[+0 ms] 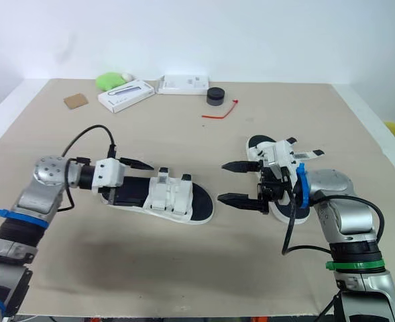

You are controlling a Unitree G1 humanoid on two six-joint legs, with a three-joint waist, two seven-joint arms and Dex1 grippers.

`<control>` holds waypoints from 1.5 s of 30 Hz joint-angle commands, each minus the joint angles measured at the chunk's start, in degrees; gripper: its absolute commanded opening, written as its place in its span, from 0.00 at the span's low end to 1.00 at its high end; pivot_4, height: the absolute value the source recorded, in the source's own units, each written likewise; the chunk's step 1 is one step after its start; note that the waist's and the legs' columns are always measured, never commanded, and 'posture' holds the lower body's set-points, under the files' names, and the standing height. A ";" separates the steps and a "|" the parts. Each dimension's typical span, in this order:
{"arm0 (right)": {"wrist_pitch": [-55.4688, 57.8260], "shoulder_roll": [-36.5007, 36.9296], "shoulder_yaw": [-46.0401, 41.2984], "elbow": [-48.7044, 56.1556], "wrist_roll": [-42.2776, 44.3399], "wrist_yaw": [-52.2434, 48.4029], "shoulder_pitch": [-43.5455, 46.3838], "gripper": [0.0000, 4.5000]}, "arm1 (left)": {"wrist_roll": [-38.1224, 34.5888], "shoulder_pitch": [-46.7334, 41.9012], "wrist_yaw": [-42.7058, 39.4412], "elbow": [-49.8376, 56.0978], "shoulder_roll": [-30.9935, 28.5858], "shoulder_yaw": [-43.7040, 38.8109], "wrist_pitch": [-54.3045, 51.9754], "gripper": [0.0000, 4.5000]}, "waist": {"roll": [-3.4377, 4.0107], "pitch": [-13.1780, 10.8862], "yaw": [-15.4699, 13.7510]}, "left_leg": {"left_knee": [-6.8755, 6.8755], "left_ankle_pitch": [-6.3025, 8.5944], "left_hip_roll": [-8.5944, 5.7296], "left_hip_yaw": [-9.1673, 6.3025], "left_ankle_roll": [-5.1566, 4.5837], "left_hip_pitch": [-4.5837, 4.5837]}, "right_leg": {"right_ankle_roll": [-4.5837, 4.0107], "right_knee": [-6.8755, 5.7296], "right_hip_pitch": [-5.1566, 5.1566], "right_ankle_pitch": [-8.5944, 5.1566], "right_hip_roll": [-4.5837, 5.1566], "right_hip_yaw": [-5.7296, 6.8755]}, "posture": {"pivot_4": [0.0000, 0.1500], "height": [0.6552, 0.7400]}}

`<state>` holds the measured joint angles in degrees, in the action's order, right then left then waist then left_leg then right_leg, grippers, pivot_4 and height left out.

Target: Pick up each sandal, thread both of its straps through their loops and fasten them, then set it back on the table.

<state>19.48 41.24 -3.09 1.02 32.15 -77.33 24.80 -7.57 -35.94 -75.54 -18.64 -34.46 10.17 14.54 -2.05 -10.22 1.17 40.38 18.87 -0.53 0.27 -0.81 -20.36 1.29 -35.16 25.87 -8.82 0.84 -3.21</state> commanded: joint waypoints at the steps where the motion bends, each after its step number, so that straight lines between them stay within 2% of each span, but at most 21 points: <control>1: -1.50 0.90 -1.77 0.61 -0.07 0.12 0.46 1.00 | 1.20 -3.04 1.39 -1.81 2.29 1.08 2.64 1.00 | 0.00 0.00 0.00 | 0.01 0.00 0.00 -0.01 0.00 -0.01 | 0.00 0.00 0.00 0.00 0.00 0.00 | 1.00 1.00; 6: -2.33 0.56 -1.91 1.01 -0.29 1.09 0.21 1.00 | -0.96 -5.16 1.93 -5.22 6.90 1.17 -1.64 1.00 | 0.00 0.00 -0.01 | 0.02 0.00 0.00 -0.02 0.00 -0.02 | 0.01 -0.02 0.00 0.01 -0.01 0.00 | 1.00 1.00; 7: -2.29 0.48 -1.87 1.36 -0.22 1.35 0.12 1.00 | -1.49 -5.47 1.48 -5.97 7.48 1.13 -3.59 0.94 | 0.00 0.00 0.00 | 0.02 0.00 -0.01 -0.02 0.00 -0.02 | 0.01 -0.02 0.00 0.01 -0.01 0.01 | 1.00 1.00; 11: -1.81 0.35 -1.73 2.73 0.34 2.35 -0.05 1.00 | -3.77 -5.76 -1.60 -7.01 8.53 0.89 -10.60 0.64 | 0.00 0.00 0.05 | 0.03 0.00 0.00 -0.02 -0.01 -0.02 | 0.02 -0.03 0.01 0.01 -0.04 -0.01 | 1.00 1.00; 16: -0.82 0.30 -1.68 4.70 1.00 3.74 -0.31 1.00 | -4.76 -6.59 -2.48 -7.69 8.52 0.40 -15.09 0.11 | 0.02 0.01 0.04 | 0.03 -0.01 0.01 -0.08 -0.01 -0.02 | 0.01 -0.04 0.00 0.01 -0.09 -0.01 | 1.00 1.00; 17: -0.70 0.30 -1.69 4.89 1.05 3.87 -0.36 1.00 | -4.61 -6.83 -2.34 -7.97 8.51 0.30 -14.99 0.03 | 0.02 0.01 0.04 | 0.03 -0.01 0.01 -0.07 -0.01 -0.01 | 0.01 -0.04 0.00 0.01 -0.09 -0.02 | 1.00 1.00; 18: -0.64 0.32 -1.68 5.06 1.10 3.98 -0.43 1.00 | -4.64 -7.11 -1.98 -8.21 8.61 0.02 -15.12 0.01 | 0.02 0.01 0.04 | 0.03 -0.01 0.01 -0.07 -0.01 -0.01 | 0.01 -0.04 0.00 0.01 -0.09 -0.02 | 1.00 1.00; 20: -0.55 0.33 -1.63 5.40 1.25 4.18 -0.57 1.00 | -4.57 -7.94 -0.15 -8.82 8.97 -0.93 -14.98 0.01 | 0.02 0.01 0.03 | 0.04 -0.01 0.01 -0.07 -0.01 -0.02 | 0.01 -0.05 0.00 0.01 -0.08 -0.02 | 1.00 1.00; 24: -1.15 0.03 -1.78 5.77 1.22 4.71 -0.79 1.00 | -4.28 -11.07 10.72 -9.65 9.13 -5.70 -17.31 0.01 | 0.01 0.01 0.04 | 0.08 -0.03 0.00 -0.09 -0.02 -0.02 | 0.01 -0.09 0.00 0.04 -0.08 -0.03 | 1.00 1.00; 28: -2.69 -0.96 -1.56 5.14 0.43 5.80 -0.45 1.00 | 2.59 -14.43 30.86 -12.86 9.23 -8.42 -20.16 0.01 | 0.01 0.01 0.00 | 0.08 -0.08 0.01 -0.14 -0.04 -0.02 | -0.02 -0.10 0.00 0.09 -0.09 -0.01 | 1.00 1.00; 30: -3.30 -1.39 -1.19 4.76 0.00 5.95 -0.21 1.00 | 5.19 -14.99 38.23 -12.53 9.03 -8.83 -22.93 0.01 | 0.01 0.01 0.09 | 0.09 -0.10 0.00 -0.14 -0.03 -0.03 | 0.00 -0.10 0.02 0.13 -0.08 -0.03 | 1.00 1.00; 35: -5.02 -2.90 0.30 3.15 -1.46 6.18 1.22 1.00 | 10.37 -14.69 58.39 -7.40 11.53 -11.73 -38.64 0.01 | 0.01 0.01 -0.01 | 0.08 -0.09 -0.02 -0.13 -0.02 -0.21 | 0.00 -0.09 0.20 0.15 0.03 0.01 | 1.00 1.00; 38: -5.75 -3.86 1.12 1.90 -2.20 6.07 2.52 1.00 | 12.20 -14.39 68.70 -3.40 15.26 -14.16 -49.79 0.01 | 0.01 0.01 -0.10 | 0.08 -0.10 -0.08 -0.14 0.00 -0.35 | 0.03 -0.10 0.32 0.17 0.13 0.03 | 1.00 1.00; 41: -6.38 -4.33 1.56 1.10 -2.81 5.88 3.26 1.00 | 12.13 -14.05 74.00 -0.57 18.44 -15.92 -55.86 0.01 | 0.01 0.01 -0.14 | 0.08 -0.11 -0.12 -0.15 0.01 -0.39 | 0.06 -0.11 0.33 0.19 0.29 0.05 | 1.00 1.00; 45: -6.64 -4.72 2.13 0.67 -3.24 6.07 4.00 1.00 | 11.15 -13.80 76.97 -0.34 20.62 -17.18 -57.09 0.01 | 0.01 0.01 -0.15 | 0.08 -0.15 -0.17 -0.16 0.10 -0.38 | 0.08 -0.07 0.34 0.20 0.40 0.05 | 1.00 1.00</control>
<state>13.79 36.54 -0.20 0.86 28.83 -71.14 27.67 3.93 -49.19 0.29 -20.70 -14.02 -5.63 -42.45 -2.04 -10.21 1.02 40.46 18.69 -0.72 0.11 -0.66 -20.74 1.37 -35.25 26.22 -8.62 1.25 -3.15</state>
